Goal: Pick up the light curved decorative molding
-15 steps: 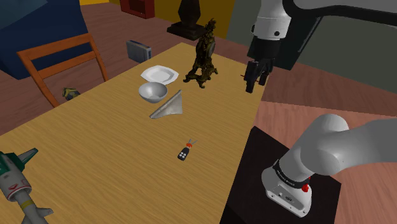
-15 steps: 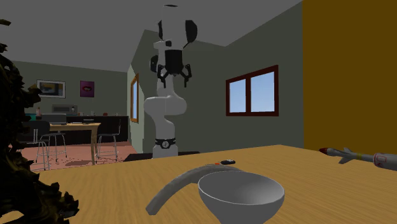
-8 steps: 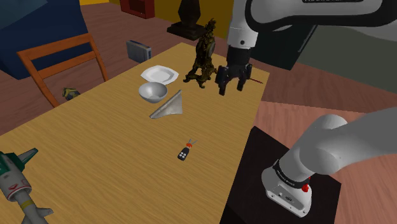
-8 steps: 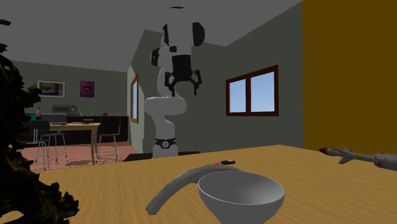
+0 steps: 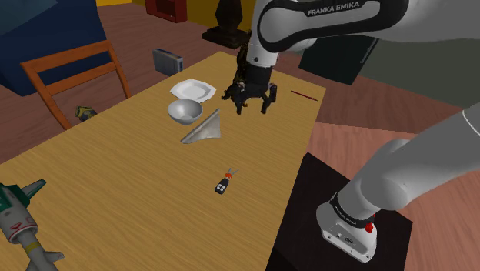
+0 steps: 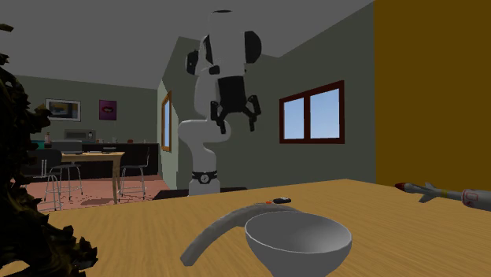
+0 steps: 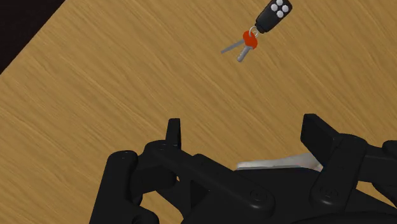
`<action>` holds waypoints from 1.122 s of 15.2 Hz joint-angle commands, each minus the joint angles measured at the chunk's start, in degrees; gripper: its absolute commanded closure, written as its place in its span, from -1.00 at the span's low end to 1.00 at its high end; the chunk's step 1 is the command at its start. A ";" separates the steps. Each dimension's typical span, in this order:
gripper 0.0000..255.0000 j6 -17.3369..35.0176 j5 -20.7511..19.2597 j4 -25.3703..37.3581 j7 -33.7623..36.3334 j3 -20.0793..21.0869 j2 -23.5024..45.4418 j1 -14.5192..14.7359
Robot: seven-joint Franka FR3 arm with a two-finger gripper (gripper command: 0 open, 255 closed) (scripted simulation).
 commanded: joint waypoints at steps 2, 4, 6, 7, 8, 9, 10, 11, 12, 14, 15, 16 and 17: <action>-1.00 4.19 0.36 2.85 5.14 0.80 5.96 -0.59; -1.00 6.60 0.30 5.12 8.25 1.00 10.01 -0.97; -1.00 8.79 0.15 7.59 11.30 1.00 14.04 -1.27; -1.00 9.81 0.05 8.90 12.79 0.92 16.04 -1.38; -1.00 10.77 -0.06 10.25 14.26 0.80 18.03 -1.47; -1.00 11.68 -0.18 11.64 15.71 0.64 20.01 -1.55; -1.00 12.53 -0.29 13.08 17.14 0.44 21.98 -1.62; -1.00 13.33 -0.39 14.55 18.53 0.21 23.93 -1.68; -1.00 14.08 -0.48 16.07 19.91 -0.05 25.87 -1.72; -1.00 15.41 -0.62 19.22 22.56 -0.68 29.71 -1.78; -1.00 16.00 -0.66 20.86 23.85 -1.03 31.61 -1.81; -1.00 16.54 -0.67 22.53 25.11 -1.41 33.51 -1.83; -1.00 17.02 -0.65 24.24 26.34 -1.81 35.39 -1.84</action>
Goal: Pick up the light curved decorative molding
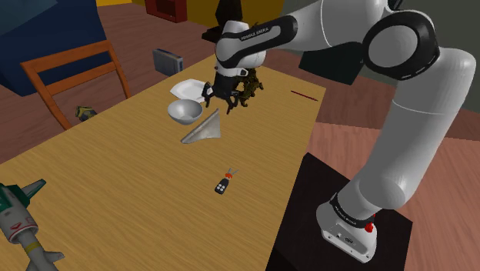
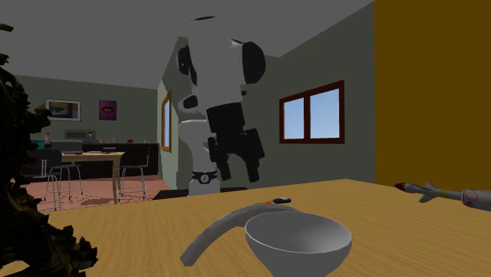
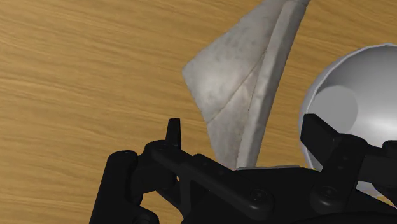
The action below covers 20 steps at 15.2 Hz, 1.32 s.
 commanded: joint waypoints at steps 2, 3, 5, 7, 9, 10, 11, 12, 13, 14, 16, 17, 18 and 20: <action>-1.00 1.15 0.02 5.79 4.11 -1.13 5.85 0.08; -1.00 1.42 0.09 7.18 5.00 -1.47 7.28 0.05; -1.00 2.62 0.18 6.74 4.73 -1.47 8.05 0.09; -1.00 3.80 0.25 6.34 4.47 -1.46 8.86 0.12; -1.00 4.97 0.33 5.99 4.21 -1.44 9.70 0.14; -1.00 5.54 0.37 5.84 4.08 -1.43 10.14 0.15; -1.00 5.88 0.39 5.74 4.01 -1.43 10.38 0.16; -1.00 5.87 0.39 5.75 4.00 -1.43 10.39 0.16; 1.00 5.75 0.36 6.02 4.02 -1.44 10.53 0.16; 1.00 5.80 0.36 6.05 4.05 -1.43 10.60 0.19; 1.00 5.78 0.37 5.97 4.00 -1.44 10.51 0.15; 1.00 5.78 0.37 5.97 3.98 -1.45 10.52 0.14; 1.00 5.78 0.37 5.95 3.98 -1.44 10.50 0.14; 1.00 5.80 0.38 5.98 3.90 -1.46 10.56 0.09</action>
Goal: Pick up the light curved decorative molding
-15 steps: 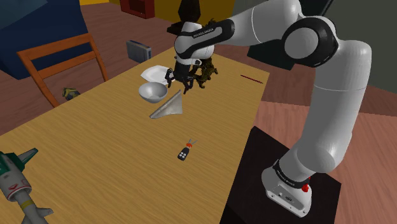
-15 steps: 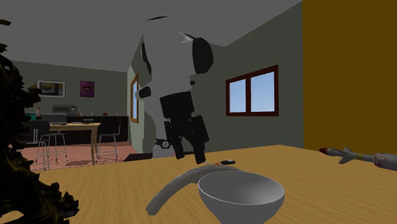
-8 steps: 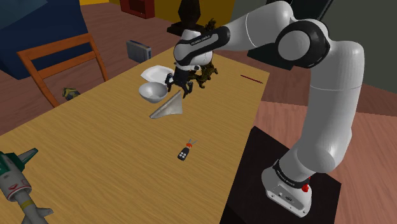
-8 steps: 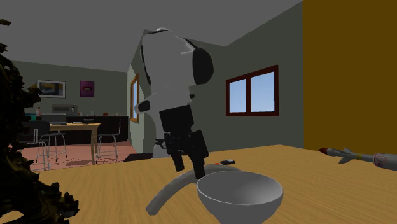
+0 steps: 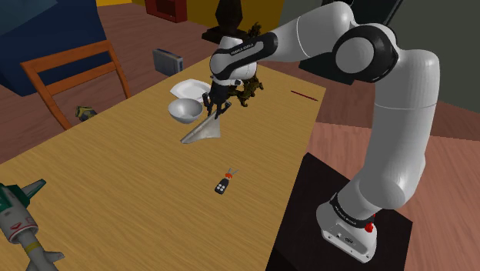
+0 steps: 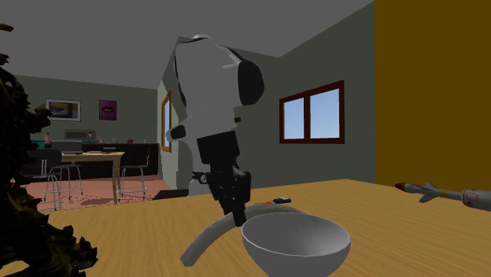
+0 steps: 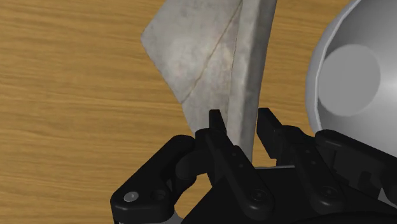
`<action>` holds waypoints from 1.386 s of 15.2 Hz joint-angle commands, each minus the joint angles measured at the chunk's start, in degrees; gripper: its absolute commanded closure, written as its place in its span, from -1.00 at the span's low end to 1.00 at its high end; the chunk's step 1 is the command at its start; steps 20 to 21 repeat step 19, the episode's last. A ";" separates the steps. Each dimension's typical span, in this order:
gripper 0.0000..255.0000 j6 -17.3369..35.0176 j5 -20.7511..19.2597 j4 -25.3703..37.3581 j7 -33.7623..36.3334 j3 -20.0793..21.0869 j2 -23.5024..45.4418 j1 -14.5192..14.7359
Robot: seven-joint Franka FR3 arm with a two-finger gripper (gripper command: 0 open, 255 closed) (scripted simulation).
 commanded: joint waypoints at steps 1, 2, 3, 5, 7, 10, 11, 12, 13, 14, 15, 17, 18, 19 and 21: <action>1.00 -0.04 -0.01 -0.13 -0.04 -0.02 0.11 -0.03; 1.00 0.03 -0.01 -0.28 0.11 0.02 -0.01 0.08; 1.00 -0.54 -0.04 -0.14 0.24 0.00 -0.45 0.07; 1.00 -1.70 -0.12 0.17 0.50 -0.01 -1.31 0.04; 1.00 -2.88 -0.20 0.57 0.76 -0.03 -2.12 0.02; 1.00 -4.68 -0.32 1.25 1.15 -0.05 -3.28 -0.02; 1.00 -5.29 -0.35 1.50 1.28 -0.06 -3.65 -0.04; 1.00 -5.90 -0.39 1.76 1.41 -0.06 -4.01 -0.05; 1.00 -6.52 -0.43 2.04 1.55 -0.07 -4.36 -0.06; 1.00 -7.13 -0.47 2.31 1.68 -0.08 -4.71 -0.08; 1.00 -7.76 -0.51 2.63 1.81 -0.08 -5.03 -0.09; 1.00 -9.02 -0.58 3.28 2.07 -0.10 -5.66 -0.12; 1.00 -9.11 -0.59 3.32 2.09 -0.10 -5.72 -0.12; 1.00 -9.11 -0.59 3.33 2.09 -0.10 -5.71 -0.12; 1.00 -9.11 -0.59 3.33 2.09 -0.10 -5.71 -0.12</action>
